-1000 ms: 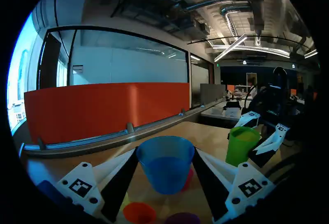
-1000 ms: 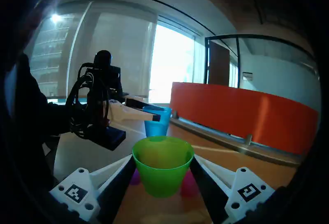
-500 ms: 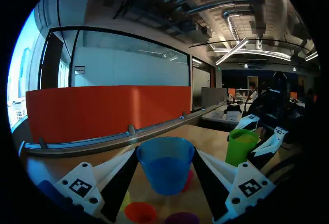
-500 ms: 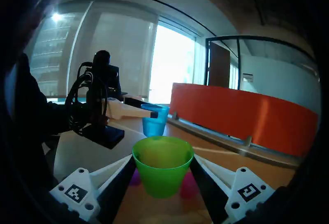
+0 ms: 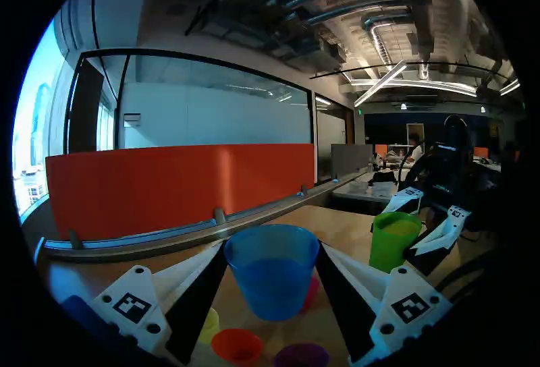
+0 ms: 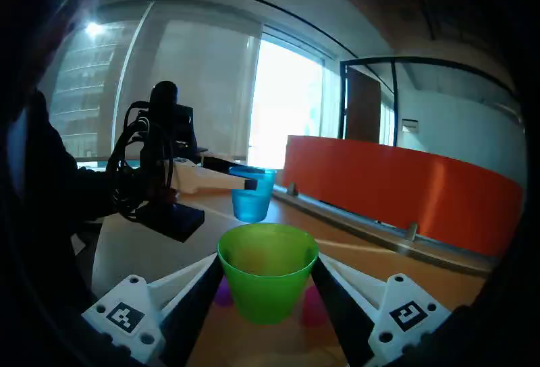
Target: Pour water
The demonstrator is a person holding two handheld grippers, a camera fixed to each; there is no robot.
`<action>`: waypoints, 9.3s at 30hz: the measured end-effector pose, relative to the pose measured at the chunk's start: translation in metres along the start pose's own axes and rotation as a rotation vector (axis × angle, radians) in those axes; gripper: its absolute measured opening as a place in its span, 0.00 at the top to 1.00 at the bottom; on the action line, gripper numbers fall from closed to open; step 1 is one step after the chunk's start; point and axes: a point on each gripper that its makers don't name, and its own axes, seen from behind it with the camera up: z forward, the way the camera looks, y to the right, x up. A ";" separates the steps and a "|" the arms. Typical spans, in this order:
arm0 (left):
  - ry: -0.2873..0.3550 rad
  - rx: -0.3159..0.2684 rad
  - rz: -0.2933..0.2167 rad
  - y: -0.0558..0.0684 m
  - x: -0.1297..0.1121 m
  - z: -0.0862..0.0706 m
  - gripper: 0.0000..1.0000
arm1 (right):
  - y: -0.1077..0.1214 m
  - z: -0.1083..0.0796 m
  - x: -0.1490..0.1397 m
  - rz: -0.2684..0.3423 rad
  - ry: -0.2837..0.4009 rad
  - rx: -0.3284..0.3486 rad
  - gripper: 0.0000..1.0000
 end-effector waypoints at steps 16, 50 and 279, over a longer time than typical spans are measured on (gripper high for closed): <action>0.009 0.020 0.024 -0.006 0.013 -0.022 0.12 | -0.014 0.016 0.003 0.008 -0.004 0.045 0.10; 0.067 0.055 0.205 -0.003 0.052 -0.056 0.13 | -0.050 0.049 -0.007 0.028 -0.008 0.173 0.10; 0.075 0.062 1.050 0.031 0.077 -0.062 0.13 | -0.100 0.105 0.000 0.039 0.030 0.313 0.10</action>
